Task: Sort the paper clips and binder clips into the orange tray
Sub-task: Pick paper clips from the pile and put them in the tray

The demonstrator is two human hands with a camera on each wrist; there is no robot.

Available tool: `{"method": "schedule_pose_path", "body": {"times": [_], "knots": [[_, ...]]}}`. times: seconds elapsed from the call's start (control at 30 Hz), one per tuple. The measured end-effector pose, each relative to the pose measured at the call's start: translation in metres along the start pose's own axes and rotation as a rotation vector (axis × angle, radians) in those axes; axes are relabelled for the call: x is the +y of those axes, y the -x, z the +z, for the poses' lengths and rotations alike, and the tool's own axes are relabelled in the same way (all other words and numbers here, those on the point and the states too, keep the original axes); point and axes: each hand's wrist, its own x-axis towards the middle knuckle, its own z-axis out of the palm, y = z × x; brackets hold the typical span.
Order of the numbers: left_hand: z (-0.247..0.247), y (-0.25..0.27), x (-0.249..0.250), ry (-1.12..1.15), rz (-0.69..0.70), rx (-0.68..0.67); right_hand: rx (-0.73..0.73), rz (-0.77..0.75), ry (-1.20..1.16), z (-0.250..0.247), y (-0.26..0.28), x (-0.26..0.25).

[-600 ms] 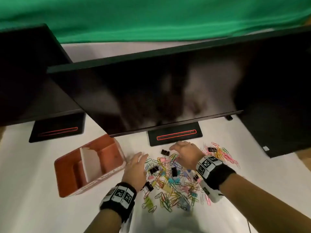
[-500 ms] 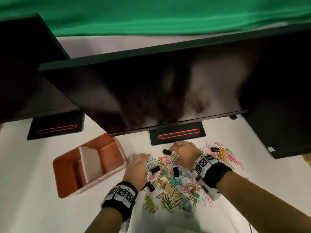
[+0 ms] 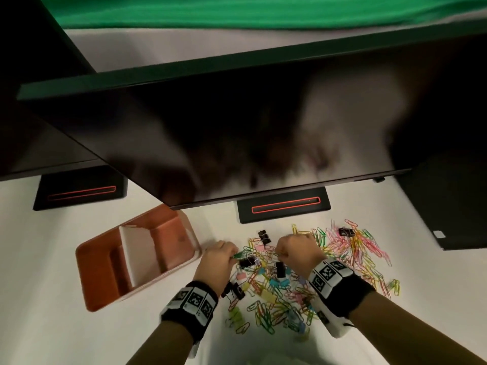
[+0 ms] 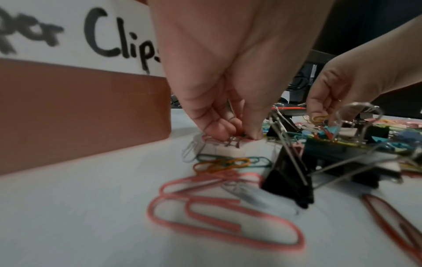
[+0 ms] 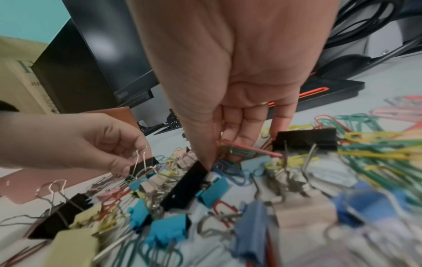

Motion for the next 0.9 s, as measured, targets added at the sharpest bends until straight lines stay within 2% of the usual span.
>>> {"method": "schedule_pose_path", "body": {"times": [0.1,0.2,0.3,0.53,0.67,0.83,0.9], "knots": [[0.002,0.003,-0.001,-0.063,0.026,-0.013,0.076,-0.036,-0.054,0.004,0.013,0.003],[0.005,0.008,-0.004,-0.094,0.050,0.033,0.180,-0.077,-0.117,0.003,0.027,0.005],[0.004,0.014,-0.003,-0.077,0.069,0.077,0.222,-0.124,-0.207,0.000,0.043,0.006],[-0.025,0.037,0.020,0.064,0.147,0.324,0.316,-0.182,-0.281,-0.017,0.062,0.001],[-0.070,0.067,0.023,0.133,0.154,0.447,0.377,-0.267,-0.314,-0.046,0.056,-0.033],[-0.124,0.086,-0.016,0.113,0.018,0.609,0.446,-0.420,-0.359,-0.076,0.026,-0.117],[-0.130,0.085,-0.031,0.121,-0.027,0.601,0.422,-0.423,-0.379,-0.079,0.011,-0.150]]}}
